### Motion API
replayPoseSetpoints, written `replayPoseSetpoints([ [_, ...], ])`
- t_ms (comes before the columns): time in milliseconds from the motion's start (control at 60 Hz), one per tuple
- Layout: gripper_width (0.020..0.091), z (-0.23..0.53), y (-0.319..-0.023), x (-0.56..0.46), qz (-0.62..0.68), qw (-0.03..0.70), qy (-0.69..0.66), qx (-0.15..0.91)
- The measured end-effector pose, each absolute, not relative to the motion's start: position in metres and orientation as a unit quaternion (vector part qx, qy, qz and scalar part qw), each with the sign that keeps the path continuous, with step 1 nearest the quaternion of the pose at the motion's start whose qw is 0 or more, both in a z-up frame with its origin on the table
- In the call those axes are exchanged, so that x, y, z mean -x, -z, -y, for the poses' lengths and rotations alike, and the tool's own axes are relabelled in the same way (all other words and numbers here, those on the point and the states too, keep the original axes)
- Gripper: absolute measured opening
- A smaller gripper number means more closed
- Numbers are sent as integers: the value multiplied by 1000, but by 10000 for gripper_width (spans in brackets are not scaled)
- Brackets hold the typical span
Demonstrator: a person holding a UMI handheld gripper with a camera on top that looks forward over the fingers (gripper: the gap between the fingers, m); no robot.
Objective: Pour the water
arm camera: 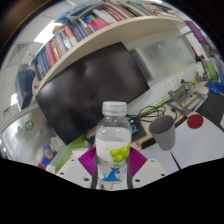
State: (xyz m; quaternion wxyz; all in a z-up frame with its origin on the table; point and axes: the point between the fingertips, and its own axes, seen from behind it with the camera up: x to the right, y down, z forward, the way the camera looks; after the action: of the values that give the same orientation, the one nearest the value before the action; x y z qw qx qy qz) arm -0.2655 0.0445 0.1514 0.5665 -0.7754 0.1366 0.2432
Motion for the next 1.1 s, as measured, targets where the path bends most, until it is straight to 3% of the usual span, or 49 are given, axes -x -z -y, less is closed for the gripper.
replayPoseSetpoints([
  [283,403,-103,-188,243,-381,481,-423,667],
  [750,402,-143,-174,231,-571,319,-558,511],
  [983,402,-144,-172,219,-595,297,-560,494],
  [1100,404,-142,-199,211,-543,354,-535,543],
])
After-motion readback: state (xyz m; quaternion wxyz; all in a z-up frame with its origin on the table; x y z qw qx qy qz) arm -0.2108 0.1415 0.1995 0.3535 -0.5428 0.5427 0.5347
